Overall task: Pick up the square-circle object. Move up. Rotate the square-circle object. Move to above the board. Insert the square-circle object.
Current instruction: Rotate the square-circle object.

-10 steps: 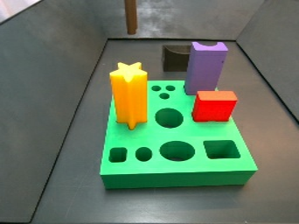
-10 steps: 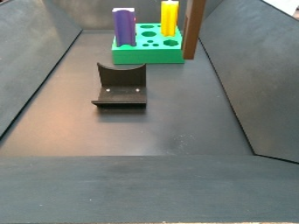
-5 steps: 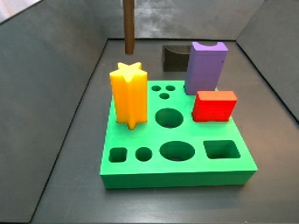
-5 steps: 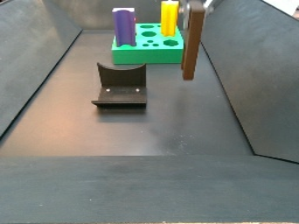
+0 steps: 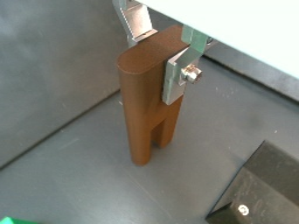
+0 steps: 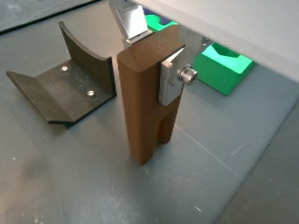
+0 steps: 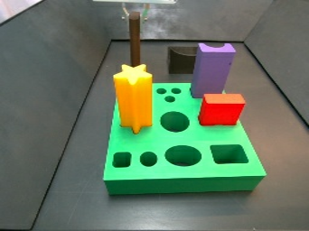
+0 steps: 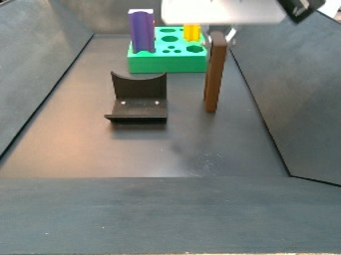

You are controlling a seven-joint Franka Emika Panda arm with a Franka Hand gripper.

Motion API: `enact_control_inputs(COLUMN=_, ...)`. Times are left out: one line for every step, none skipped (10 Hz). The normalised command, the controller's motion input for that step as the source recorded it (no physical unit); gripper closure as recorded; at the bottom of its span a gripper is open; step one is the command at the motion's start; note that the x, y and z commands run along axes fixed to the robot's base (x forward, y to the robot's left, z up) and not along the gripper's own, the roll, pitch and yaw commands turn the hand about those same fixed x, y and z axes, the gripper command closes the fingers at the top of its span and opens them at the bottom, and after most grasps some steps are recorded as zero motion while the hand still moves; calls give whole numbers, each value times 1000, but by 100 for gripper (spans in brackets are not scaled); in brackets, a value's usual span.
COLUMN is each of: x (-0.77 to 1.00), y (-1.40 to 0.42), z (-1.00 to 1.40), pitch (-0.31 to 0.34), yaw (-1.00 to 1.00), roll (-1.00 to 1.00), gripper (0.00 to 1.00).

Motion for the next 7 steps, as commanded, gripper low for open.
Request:
enact_control_inputs(x=0, y=0, z=0, pitch=-62, yaw=-15, roll=40, gripper=0)
enact_control_inputs(x=0, y=0, z=1000, pitch=-58, yaw=-14, roll=39, gripper=0)
enact_control_inputs(x=-5, y=0, z=1000, pitch=-53, yaw=-14, roll=39, gripper=0)
enact_control_inputs(x=-31, y=0, z=1000, pitch=-14, yaw=-12, roll=38, gripper=0)
enact_control_inputs(x=-27, y=3, z=860, pitch=3, yaw=-9, roll=39, gripper=0)
enact_control_inputs(x=-16, y=6, z=624, pitch=22, yaw=-6, roll=42, gripper=0)
enact_control_inputs(x=-10, y=8, z=499, pitch=34, yaw=-5, roll=43, gripper=0)
